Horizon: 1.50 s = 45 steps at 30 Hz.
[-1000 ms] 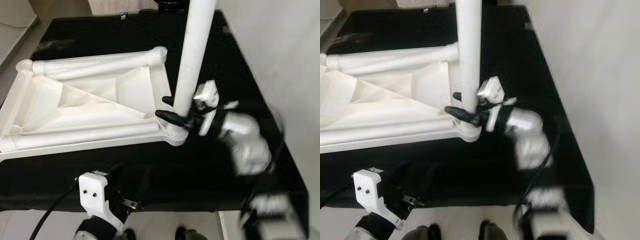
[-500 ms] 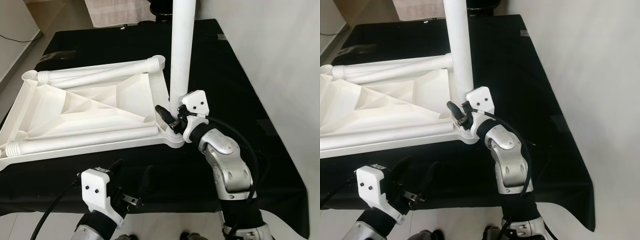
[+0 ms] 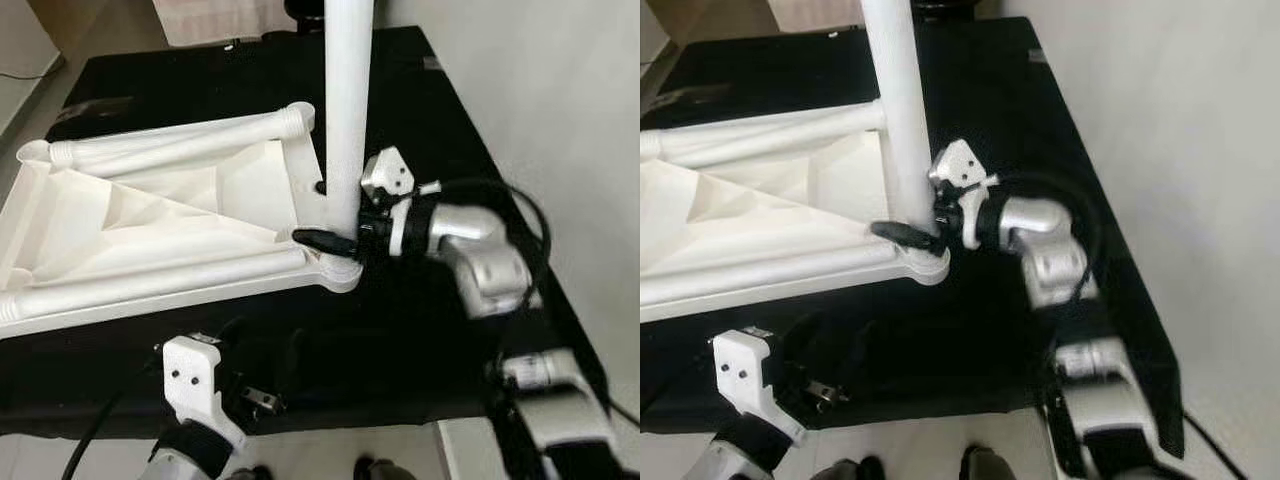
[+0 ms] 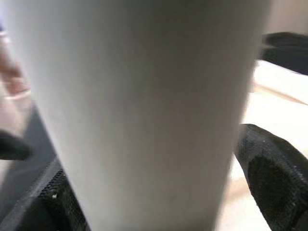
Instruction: Building children table
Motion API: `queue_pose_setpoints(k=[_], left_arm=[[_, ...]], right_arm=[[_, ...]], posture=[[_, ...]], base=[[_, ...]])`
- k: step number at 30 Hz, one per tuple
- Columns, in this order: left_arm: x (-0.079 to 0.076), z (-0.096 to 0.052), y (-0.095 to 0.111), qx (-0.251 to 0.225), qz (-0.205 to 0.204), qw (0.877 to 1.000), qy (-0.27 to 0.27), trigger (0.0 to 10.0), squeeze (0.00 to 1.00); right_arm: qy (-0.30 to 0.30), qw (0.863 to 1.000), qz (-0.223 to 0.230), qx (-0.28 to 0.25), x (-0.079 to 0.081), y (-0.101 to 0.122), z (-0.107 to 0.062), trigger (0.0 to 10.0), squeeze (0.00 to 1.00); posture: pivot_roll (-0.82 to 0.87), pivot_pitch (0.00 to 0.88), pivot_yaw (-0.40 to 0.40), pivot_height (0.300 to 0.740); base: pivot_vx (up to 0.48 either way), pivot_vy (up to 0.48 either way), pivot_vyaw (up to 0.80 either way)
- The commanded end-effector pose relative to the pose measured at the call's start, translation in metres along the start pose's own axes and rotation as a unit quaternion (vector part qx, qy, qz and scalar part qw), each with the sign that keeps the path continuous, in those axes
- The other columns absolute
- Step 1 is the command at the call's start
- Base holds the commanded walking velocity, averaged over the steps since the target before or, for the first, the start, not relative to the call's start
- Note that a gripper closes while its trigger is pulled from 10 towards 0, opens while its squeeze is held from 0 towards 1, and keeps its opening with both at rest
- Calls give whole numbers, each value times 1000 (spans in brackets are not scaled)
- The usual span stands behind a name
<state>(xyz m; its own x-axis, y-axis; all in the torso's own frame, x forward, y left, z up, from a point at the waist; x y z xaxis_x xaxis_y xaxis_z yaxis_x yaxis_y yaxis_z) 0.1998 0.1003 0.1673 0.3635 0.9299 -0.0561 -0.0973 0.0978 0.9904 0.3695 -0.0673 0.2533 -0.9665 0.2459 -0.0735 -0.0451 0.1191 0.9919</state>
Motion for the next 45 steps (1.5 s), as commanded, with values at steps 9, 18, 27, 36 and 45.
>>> queue_pose_setpoints(k=[9,18,27,36,45], left_arm=[[0,-7,-3,17,-1,1000,10,10000,0],[-1,-5,-4,17,-7,1000,11,10000,0],[3,-4,-3,12,-12,1000,12,10000,0],[6,0,-6,13,-14,1000,6,10000,0],[5,0,-5,11,-18,1000,9,10000,0]], right_arm=[[91,995,44,25,3,-9,13,0,0],[51,998,29,1,-8,-11,3,0,0],[-247,963,109,-13,0,-61,1,0,0],[-427,897,114,3,8,-82,-9,0,0],[-341,930,127,-48,7,-54,10,10000,1000]], posture=[[54,253,16,740],[32,254,10,740],[4,265,26,740],[18,241,14,740],[16,242,14,740]], base=[[0,0,0],[0,0,0],[0,0,0],[0,0,0],[0,0,0]])
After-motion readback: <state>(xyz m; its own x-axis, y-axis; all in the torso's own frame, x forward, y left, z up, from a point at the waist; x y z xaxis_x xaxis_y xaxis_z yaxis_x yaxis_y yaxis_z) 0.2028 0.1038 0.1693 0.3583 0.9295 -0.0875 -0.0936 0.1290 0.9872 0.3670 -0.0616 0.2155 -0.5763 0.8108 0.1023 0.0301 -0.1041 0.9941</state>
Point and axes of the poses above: a point about 5 cm out from each wrist's last joint towards the gripper, its own z axis pointing out of the wrist towards the gripper, its own y axis along the axis of the wrist's last joint, x = y × z, the point moved 4 cm from there along z, pointing out of the wrist towards the gripper, and after that the axes turned 10 degrees about z, right-handed, at the moved point
